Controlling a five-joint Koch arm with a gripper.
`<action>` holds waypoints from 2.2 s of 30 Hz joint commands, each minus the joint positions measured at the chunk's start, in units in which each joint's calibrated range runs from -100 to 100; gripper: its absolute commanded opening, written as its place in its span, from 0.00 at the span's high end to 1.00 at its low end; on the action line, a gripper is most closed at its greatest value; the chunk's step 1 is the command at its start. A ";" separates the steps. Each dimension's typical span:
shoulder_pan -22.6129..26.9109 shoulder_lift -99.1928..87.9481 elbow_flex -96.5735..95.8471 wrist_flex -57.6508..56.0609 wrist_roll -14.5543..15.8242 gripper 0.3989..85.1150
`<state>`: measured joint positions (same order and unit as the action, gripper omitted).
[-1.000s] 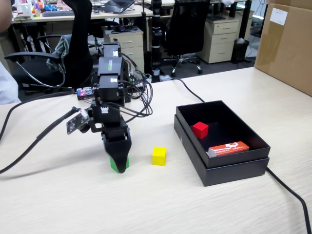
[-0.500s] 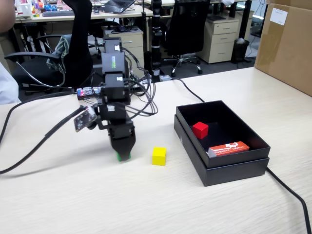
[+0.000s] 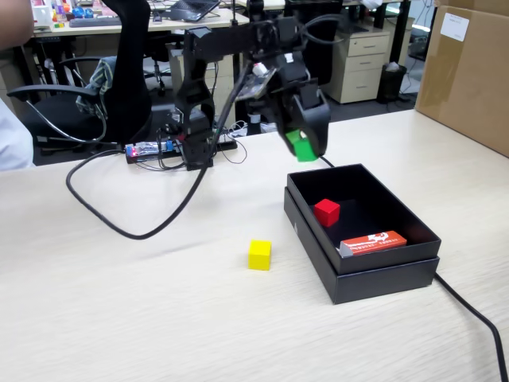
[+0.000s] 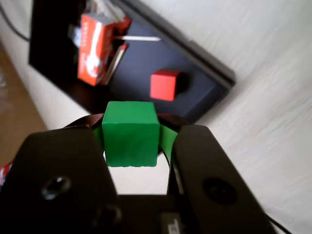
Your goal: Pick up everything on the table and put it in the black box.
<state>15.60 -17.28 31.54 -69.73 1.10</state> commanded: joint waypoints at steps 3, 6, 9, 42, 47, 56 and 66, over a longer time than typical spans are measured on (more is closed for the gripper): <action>2.10 11.03 10.53 0.39 1.90 0.99; 2.20 17.80 12.34 0.39 2.54 0.99; 1.76 28.93 16.06 0.39 3.13 0.99; -12.99 14.81 9.53 -1.33 2.25 0.46; -13.68 22.62 9.53 -1.33 3.13 0.46; -13.28 34.89 10.62 -1.33 5.03 0.45; -13.28 43.27 14.43 -1.33 4.98 0.47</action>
<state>2.27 26.21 40.48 -70.96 5.98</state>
